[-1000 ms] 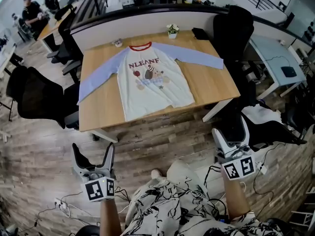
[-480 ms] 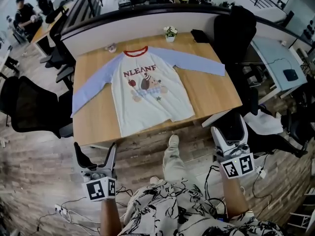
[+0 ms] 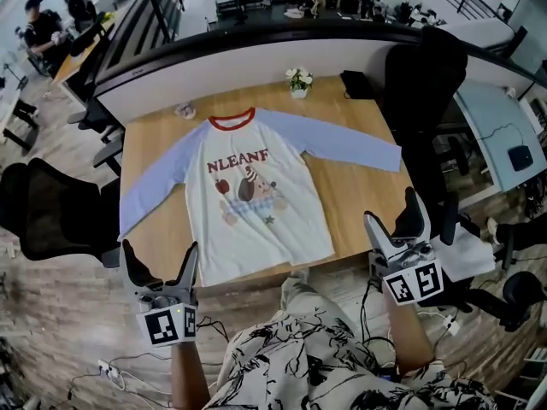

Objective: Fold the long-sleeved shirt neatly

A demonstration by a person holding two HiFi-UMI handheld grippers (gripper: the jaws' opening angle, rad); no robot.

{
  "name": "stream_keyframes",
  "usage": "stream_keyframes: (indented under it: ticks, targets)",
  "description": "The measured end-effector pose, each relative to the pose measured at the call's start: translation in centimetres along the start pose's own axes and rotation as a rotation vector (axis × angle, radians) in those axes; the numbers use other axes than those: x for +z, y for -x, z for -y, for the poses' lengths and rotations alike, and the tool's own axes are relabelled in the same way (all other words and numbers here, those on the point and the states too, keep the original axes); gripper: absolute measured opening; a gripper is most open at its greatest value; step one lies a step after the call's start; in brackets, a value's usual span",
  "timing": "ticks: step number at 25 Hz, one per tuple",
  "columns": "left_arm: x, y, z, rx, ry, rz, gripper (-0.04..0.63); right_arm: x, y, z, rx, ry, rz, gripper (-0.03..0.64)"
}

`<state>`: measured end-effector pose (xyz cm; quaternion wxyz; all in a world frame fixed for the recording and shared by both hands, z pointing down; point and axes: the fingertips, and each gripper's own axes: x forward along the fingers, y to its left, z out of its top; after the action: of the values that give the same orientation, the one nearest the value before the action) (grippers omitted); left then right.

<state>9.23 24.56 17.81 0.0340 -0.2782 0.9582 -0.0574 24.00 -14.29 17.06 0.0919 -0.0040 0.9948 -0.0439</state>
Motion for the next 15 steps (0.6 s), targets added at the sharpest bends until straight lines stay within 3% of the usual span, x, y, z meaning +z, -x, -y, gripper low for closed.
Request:
stream_keyframes:
  ticks: [4,8,12,15]
  targets:
    - [1.8,-5.1,2.4,-0.007,-0.039,-0.028,0.601,0.0,-4.0,4.6,0.012,-0.034,-0.009,0.449]
    - [2.2,-10.1,5.7,-0.07,-0.087,-0.053,0.6,-1.2,-5.8,8.8,-0.005,-0.038,-0.036,0.449]
    - [1.4,-15.0,9.4,-0.208,-0.16,-0.103,0.6,-3.5,-6.4,12.0,-0.07,-0.054,-0.07,0.449]
    - [0.1,-18.5,12.6,-0.343,-0.161,-0.133,0.6,-5.7,-6.2,13.6,-0.119,-0.047,-0.117,0.448]
